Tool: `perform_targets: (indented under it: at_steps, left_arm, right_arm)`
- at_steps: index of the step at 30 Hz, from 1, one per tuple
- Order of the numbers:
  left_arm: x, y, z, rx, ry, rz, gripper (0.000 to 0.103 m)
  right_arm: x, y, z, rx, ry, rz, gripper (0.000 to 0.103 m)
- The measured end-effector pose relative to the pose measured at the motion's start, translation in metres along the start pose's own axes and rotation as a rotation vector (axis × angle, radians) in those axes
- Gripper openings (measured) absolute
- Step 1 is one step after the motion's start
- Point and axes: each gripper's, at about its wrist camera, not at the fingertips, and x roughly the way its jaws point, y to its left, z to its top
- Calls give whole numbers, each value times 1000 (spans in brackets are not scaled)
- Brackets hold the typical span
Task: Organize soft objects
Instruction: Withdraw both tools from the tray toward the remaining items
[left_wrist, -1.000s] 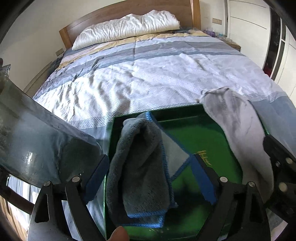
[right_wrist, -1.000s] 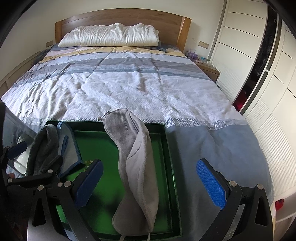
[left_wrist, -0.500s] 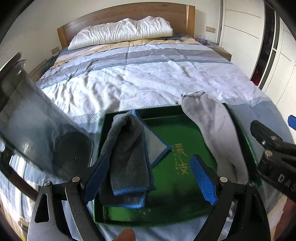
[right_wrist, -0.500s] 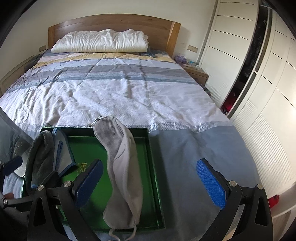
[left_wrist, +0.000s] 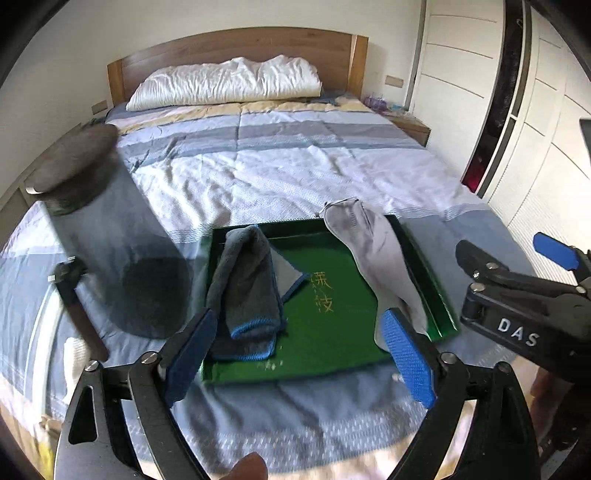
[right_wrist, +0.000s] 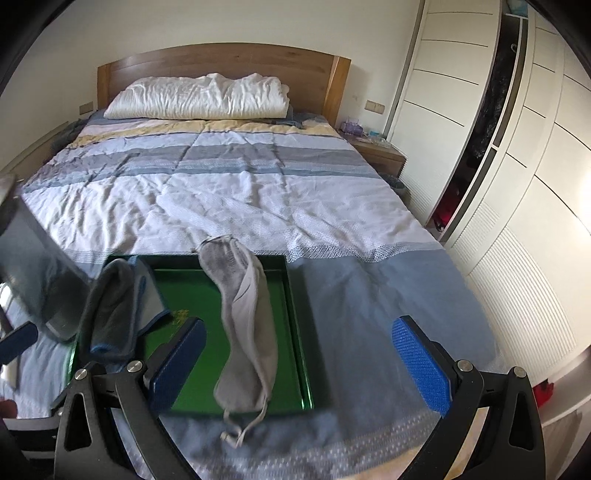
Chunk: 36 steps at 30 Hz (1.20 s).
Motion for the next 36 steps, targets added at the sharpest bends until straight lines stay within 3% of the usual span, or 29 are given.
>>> perform_targets:
  at_steps: [2, 20, 26, 36]
  left_arm:
    - [-18, 5, -5, 2, -11, -12, 100]
    - [-140, 60, -59, 62, -78, -25, 101]
    - [-154, 110, -95, 70, -50, 20, 102]
    - [-173, 222, -134, -3, -28, 142, 102]
  right_arm:
    - [-18, 2, -6, -8, -8, 3, 103]
    - [-171, 50, -56, -25, -82, 64, 103]
    - [-202, 77, -80, -24, -86, 102, 103]
    - [-241, 146, -109, -56, -70, 216, 103]
